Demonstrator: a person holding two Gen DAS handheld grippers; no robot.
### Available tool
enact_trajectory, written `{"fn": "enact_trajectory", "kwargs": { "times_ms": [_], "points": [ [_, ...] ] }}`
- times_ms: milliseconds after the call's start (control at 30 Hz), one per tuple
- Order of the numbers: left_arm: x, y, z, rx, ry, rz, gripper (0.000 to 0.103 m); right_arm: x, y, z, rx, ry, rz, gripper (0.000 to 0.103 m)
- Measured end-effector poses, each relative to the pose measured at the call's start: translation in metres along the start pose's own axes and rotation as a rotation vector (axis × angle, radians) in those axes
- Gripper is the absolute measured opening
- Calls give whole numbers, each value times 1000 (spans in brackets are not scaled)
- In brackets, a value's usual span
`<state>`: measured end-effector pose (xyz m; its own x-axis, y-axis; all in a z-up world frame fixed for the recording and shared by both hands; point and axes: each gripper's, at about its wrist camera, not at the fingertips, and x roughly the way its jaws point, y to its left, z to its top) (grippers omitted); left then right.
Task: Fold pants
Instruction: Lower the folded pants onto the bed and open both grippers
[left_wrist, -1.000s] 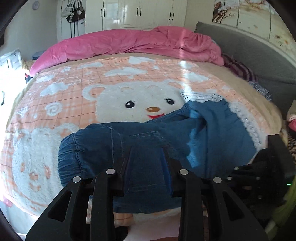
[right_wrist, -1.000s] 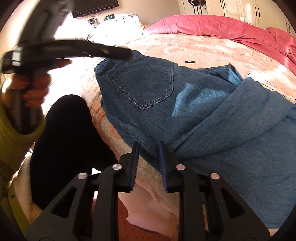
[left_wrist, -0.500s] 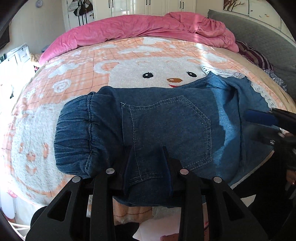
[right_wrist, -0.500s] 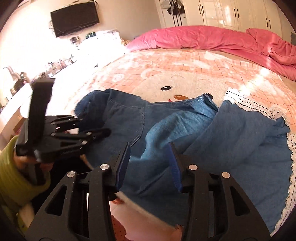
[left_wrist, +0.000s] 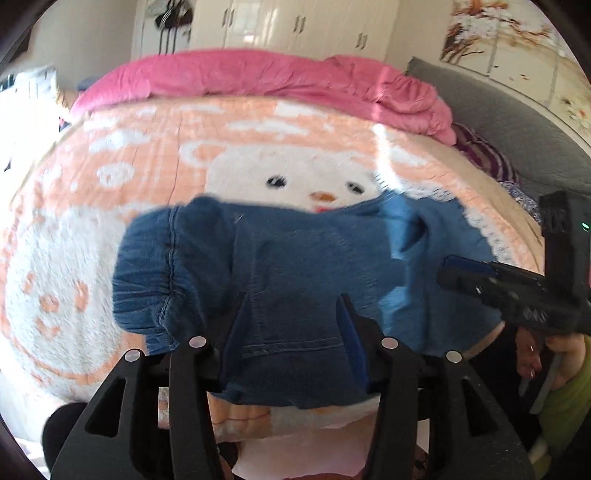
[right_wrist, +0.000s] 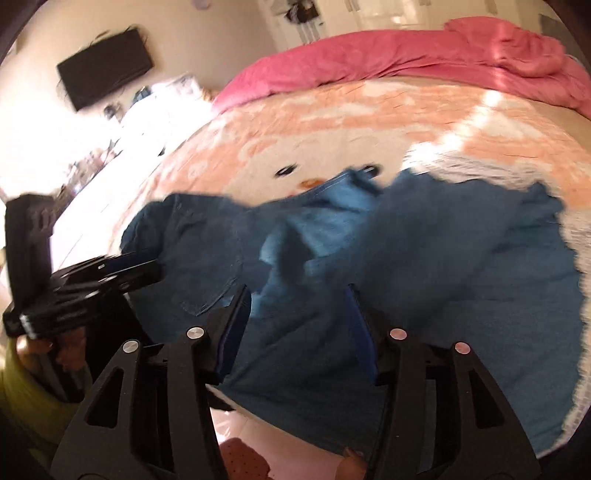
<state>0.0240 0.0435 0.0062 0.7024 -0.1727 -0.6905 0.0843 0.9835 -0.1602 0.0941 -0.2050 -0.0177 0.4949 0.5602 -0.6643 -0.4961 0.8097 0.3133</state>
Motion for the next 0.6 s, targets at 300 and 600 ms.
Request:
{"fn": "enact_trajectory", "kwargs": {
  "times_ms": [300,600],
  "points": [
    [4,-65,14,68,42,-227,55,-42,-58,6,163,-114,-108,48],
    [78,-96,29,40,189,-355,50,-56,-77,6,182,-138,-169,56]
  ]
}}
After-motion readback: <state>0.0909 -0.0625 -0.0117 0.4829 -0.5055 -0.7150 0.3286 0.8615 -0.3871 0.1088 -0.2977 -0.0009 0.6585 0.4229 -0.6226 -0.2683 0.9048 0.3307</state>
